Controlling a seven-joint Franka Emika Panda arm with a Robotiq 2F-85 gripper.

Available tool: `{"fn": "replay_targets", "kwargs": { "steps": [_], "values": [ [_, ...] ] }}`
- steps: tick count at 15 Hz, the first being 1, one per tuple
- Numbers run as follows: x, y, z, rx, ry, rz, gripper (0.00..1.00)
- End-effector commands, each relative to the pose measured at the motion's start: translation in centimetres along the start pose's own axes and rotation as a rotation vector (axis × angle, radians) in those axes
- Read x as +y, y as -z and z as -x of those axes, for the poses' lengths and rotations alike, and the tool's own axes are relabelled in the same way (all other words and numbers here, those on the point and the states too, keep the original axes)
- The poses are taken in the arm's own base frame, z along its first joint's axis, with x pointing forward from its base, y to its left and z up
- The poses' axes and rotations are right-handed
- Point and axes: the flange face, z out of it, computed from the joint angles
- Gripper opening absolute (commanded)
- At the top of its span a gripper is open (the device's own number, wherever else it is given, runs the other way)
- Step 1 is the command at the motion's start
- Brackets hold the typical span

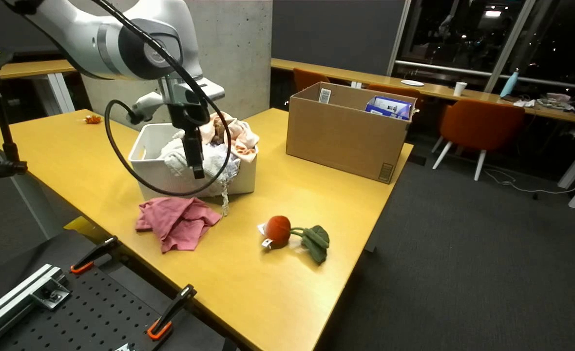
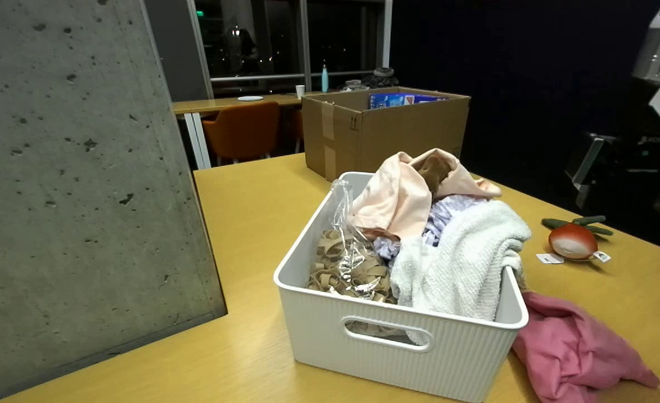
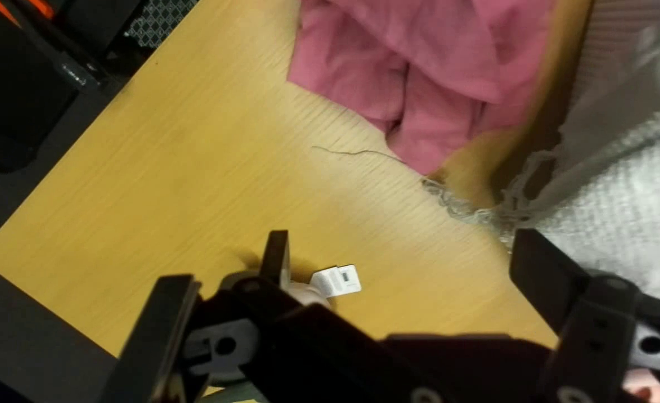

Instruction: Use the pink shirt to pick up the moose, put it and the shirt inside the white basket, use the grey towel to pick up the toy vegetable and put it inside the white basket

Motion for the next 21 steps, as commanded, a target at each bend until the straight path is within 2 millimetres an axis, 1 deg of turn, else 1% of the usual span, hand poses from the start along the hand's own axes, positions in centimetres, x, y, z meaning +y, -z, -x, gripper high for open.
{"fn": "replay_targets", "kwargs": {
  "steps": [1, 3, 5, 7, 9, 11, 12, 13, 15, 19, 21],
  "values": [
    [2.9, 0.0, -2.1, 0.032, 0.034, -0.014, 1.00],
    [3.1, 0.7, -3.7, 0.036, 0.041, -0.011, 1.00],
    [2.5, 1.7, -5.0, 0.055, 0.064, -0.016, 1.00],
    [1.0, 2.8, -6.1, 0.064, 0.098, -0.024, 1.00],
    [-0.8, 3.3, -7.1, 0.070, 0.127, -0.034, 1.00],
    [-2.6, 3.0, -7.8, 0.067, 0.158, -0.024, 1.00],
    [-3.7, 2.5, -8.2, 0.062, 0.170, -0.019, 1.00],
    [-4.8, 2.1, -8.3, 0.054, 0.183, -0.013, 1.00],
    [-7.1, 1.1, -7.9, 0.039, 0.212, 0.003, 1.00],
    [-10.7, -0.4, -6.3, 0.021, 0.268, 0.033, 1.00],
    [-12.2, -0.6, -5.5, 0.023, 0.298, 0.041, 1.00]
  ]
}}
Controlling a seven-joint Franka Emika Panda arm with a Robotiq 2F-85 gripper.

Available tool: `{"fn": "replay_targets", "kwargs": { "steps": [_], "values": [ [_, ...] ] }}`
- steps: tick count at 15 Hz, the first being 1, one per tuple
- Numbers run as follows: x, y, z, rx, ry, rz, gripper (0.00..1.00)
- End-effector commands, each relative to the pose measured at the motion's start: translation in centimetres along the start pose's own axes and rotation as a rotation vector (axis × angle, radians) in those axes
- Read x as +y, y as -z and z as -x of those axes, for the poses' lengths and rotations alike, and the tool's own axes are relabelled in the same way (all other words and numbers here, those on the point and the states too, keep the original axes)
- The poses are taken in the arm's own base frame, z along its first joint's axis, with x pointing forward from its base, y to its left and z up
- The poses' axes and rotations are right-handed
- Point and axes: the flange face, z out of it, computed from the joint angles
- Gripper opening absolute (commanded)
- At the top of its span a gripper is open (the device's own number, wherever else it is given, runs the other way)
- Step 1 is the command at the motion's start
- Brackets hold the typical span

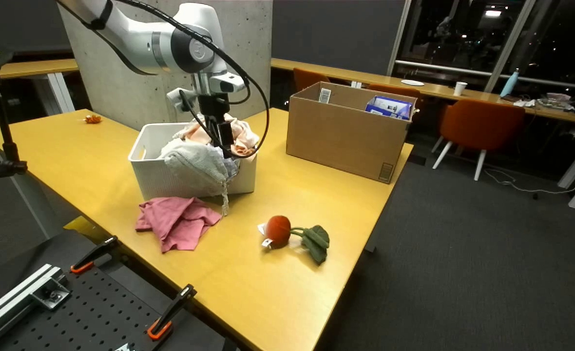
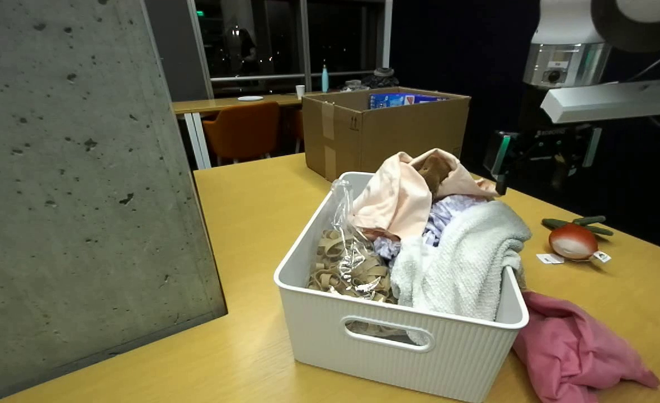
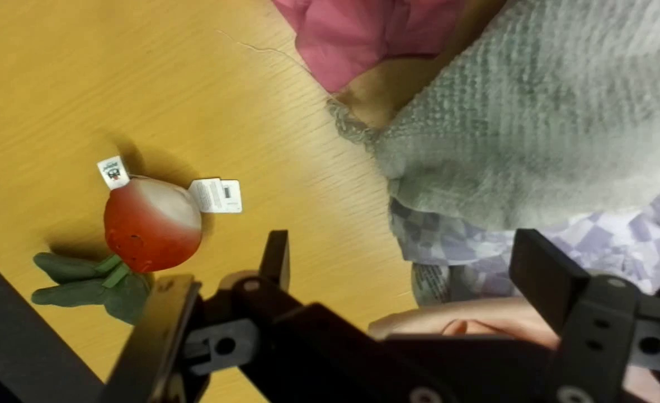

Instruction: Use the pink shirt to pick up the moose, put it and the shirt inside the white basket, use the grey towel to pick up the toy vegetable and put it inside the white basket

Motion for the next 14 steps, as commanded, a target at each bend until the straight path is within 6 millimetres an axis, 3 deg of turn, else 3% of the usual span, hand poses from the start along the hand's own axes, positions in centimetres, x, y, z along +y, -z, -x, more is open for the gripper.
{"fn": "replay_targets", "kwargs": {
  "steps": [1, 10, 11, 12, 14],
  "values": [
    [-2.7, 0.3, -0.2, 0.000, 0.058, 0.029, 1.00],
    [-8.2, -0.9, 1.3, -0.027, 0.136, 0.077, 1.00],
    [-8.6, -1.0, 1.5, -0.024, 0.146, 0.081, 0.94],
    [-8.9, -1.0, 1.7, -0.022, 0.154, 0.084, 0.74],
    [-9.4, -0.9, 2.1, -0.015, 0.167, 0.093, 0.58]
  ]
}}
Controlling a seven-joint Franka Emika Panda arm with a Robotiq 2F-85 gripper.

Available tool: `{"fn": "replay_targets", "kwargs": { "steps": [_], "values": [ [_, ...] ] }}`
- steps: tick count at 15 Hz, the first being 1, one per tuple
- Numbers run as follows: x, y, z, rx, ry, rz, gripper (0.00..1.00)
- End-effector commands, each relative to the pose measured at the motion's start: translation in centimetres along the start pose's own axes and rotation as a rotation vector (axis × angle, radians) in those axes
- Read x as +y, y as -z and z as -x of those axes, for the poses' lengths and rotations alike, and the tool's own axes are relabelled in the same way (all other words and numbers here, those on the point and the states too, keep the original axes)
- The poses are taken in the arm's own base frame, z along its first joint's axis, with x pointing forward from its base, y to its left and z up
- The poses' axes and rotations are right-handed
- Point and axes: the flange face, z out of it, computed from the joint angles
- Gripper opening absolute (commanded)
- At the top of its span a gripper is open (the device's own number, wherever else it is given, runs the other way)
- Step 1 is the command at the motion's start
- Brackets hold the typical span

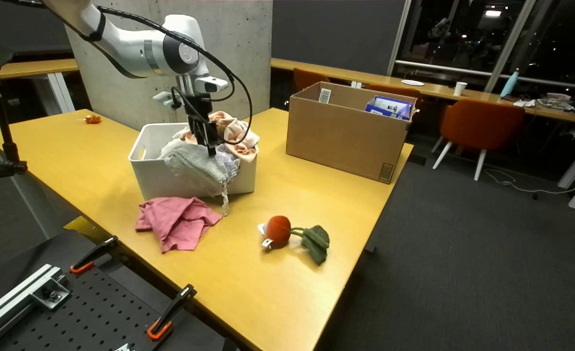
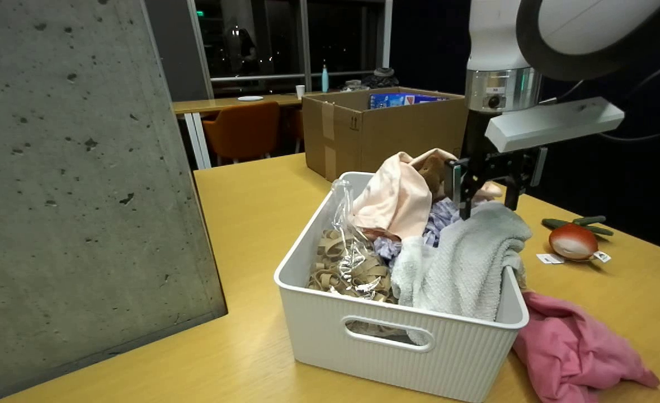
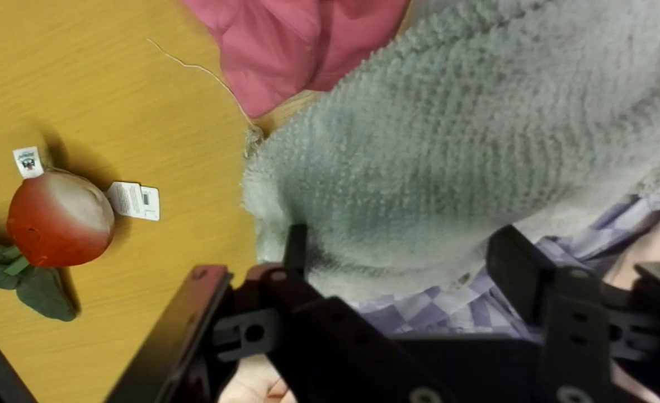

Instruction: Use the pink shirt to pick up the moose, put it and the shirt inside the white basket, use the grey towel to pick up the toy vegetable and put it inside the white basket

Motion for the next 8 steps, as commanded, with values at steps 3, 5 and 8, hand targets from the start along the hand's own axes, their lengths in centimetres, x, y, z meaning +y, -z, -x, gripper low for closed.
{"fn": "replay_targets", "kwargs": {
  "steps": [3, 5, 8],
  "values": [
    [-1.4, 1.2, 0.4, 0.022, 0.033, 0.030, 0.36],
    [-1.8, 1.7, 0.9, 0.028, 0.038, 0.026, 0.20],
    [-2.2, 3.0, 2.1, 0.049, 0.041, 0.028, 0.01]
  ]
}}
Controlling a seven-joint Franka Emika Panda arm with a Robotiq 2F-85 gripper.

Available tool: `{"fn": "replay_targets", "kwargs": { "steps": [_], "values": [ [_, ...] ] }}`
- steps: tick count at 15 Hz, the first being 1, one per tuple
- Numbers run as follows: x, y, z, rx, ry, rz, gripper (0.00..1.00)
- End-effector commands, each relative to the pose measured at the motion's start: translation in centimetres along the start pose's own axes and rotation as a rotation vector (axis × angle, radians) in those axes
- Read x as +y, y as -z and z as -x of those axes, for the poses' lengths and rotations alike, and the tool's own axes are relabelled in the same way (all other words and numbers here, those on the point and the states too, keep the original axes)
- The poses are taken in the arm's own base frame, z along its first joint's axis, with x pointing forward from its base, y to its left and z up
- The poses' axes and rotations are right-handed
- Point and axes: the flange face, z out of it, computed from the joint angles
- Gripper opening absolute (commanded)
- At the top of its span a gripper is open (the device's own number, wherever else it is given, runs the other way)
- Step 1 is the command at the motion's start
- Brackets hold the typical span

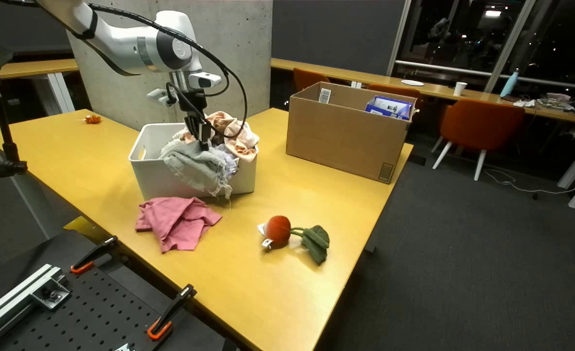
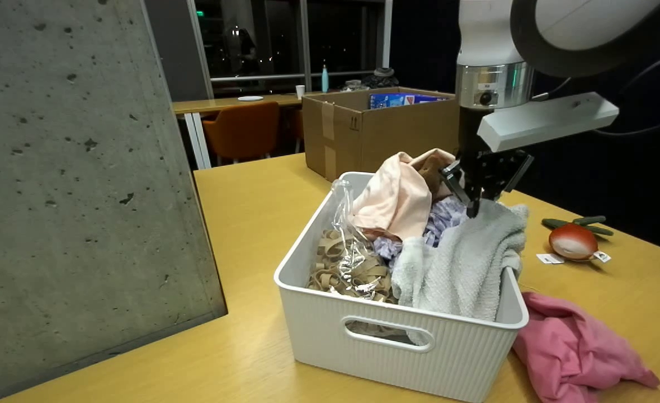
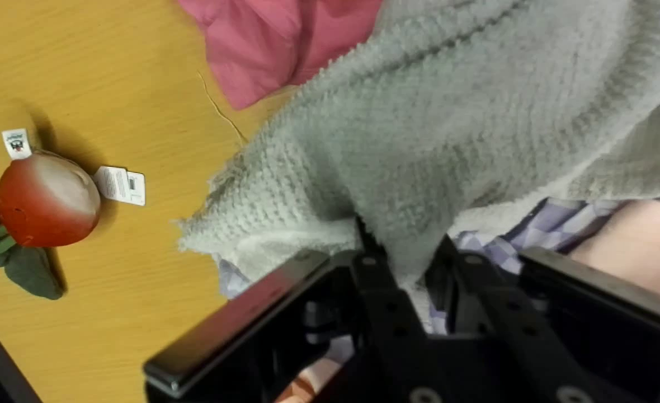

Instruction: Use the pink shirt to pick up the moose, put it and the shirt inside the white basket, use the grey towel to pick up the toy vegetable and put it inside the white basket

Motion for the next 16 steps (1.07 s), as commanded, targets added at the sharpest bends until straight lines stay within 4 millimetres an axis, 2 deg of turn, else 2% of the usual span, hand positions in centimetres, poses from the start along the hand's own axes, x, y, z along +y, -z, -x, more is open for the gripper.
{"fn": "replay_targets", "kwargs": {
  "steps": [1, 5, 8, 13, 16],
  "values": [
    [-0.4, 2.6, 1.7, 0.030, 0.002, 0.019, 0.00],
    [-0.4, 5.3, 3.1, 0.065, -0.008, 0.016, 0.02],
    [0.6, 7.6, 4.3, 0.096, -0.038, 0.016, 0.02],
    [5.2, 11.3, 6.0, 0.137, -0.118, -0.004, 0.02],
    [9.0, 12.1, 7.5, 0.132, -0.190, -0.014, 0.02]
  ]
}}
